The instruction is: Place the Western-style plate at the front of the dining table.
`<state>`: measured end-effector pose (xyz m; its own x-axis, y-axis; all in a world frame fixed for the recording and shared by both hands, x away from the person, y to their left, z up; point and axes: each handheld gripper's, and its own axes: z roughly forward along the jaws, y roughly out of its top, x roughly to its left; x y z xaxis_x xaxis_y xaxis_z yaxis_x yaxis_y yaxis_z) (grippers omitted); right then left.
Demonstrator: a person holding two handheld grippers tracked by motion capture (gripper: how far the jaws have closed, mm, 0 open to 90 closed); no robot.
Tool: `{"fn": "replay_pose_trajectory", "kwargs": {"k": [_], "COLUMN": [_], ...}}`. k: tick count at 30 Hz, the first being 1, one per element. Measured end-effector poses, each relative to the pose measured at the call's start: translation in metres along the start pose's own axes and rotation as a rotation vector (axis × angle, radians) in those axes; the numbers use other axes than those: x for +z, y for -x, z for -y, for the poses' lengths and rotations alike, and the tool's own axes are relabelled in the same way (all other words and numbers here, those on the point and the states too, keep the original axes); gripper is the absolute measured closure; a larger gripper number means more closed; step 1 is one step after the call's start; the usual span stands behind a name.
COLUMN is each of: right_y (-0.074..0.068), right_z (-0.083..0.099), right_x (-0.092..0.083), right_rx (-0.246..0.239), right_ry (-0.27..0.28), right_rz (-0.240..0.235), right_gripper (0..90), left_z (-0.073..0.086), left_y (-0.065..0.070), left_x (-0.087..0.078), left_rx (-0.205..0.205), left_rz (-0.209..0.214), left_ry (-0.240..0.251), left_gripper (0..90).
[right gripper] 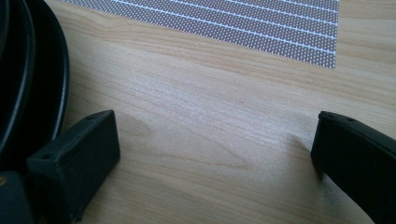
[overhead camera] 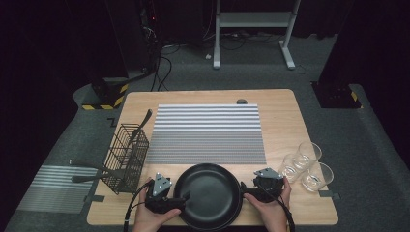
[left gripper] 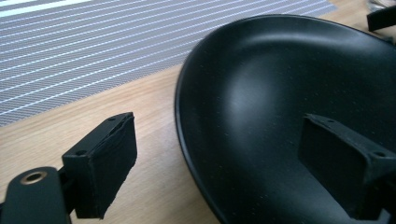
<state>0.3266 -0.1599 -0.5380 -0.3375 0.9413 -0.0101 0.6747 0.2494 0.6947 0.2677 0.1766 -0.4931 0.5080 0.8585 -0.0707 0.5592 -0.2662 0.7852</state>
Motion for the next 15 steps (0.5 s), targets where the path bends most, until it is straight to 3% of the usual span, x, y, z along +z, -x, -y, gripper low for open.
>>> {"fn": "replay_pose_trajectory", "kwargs": {"k": [4, 5, 8, 15], "right_y": [-0.001, -0.001, 0.000, -0.003], "right_z": [0.000, -0.001, -0.002, -0.009], "right_x": [-0.002, -0.003, -0.008, -0.028], "right_rx": [0.026, 0.045, 0.092, 0.063], "right_ry": [0.009, 0.013, 0.024, 0.101], "right_rz": [0.020, 0.018, -0.020, -0.029], "right_gripper": [7.7, 12.6, 15.3, 21.6], "left_z": [0.004, 0.005, 0.007, 0.009], "left_y": [0.001, 0.001, 0.000, 0.001], "left_x": [0.002, 0.003, 0.004, 0.005], "left_rx": [0.001, 0.000, -0.010, -0.021], "left_rz": [-0.004, -0.008, -0.011, -0.009], "left_ry": [-0.011, -0.016, -0.020, -0.034], "left_gripper": [14.0, 14.2, 14.7, 17.7]}}
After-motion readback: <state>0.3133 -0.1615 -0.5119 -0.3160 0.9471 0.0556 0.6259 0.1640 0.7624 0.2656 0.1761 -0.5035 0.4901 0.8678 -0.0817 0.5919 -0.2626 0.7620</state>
